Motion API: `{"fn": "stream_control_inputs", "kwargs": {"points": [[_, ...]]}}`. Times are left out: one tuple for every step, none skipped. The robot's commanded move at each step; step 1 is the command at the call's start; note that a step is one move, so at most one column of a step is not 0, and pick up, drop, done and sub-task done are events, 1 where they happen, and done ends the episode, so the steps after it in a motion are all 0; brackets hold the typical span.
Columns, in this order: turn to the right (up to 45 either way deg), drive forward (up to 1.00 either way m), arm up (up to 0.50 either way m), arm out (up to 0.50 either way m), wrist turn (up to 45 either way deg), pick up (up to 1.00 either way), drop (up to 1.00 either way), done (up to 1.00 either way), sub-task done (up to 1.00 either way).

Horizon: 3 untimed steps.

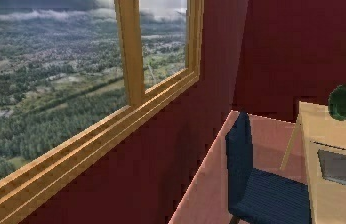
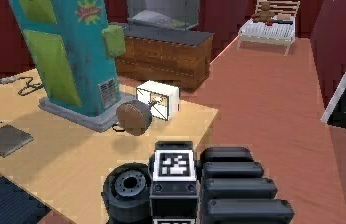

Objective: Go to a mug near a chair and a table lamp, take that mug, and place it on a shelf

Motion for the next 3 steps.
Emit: {"fn": "stream_control_inputs", "kwargs": {"points": [[-45.0,0.0,0.0,0.0,0.0,0.0,0.0,0.0,0.0],[-45.0,0.0,0.0,0.0,0.0,0.0,0.0,0.0,0.0],[-45.0,0.0,0.0,0.0,0.0,0.0,0.0,0.0,0.0]]}}
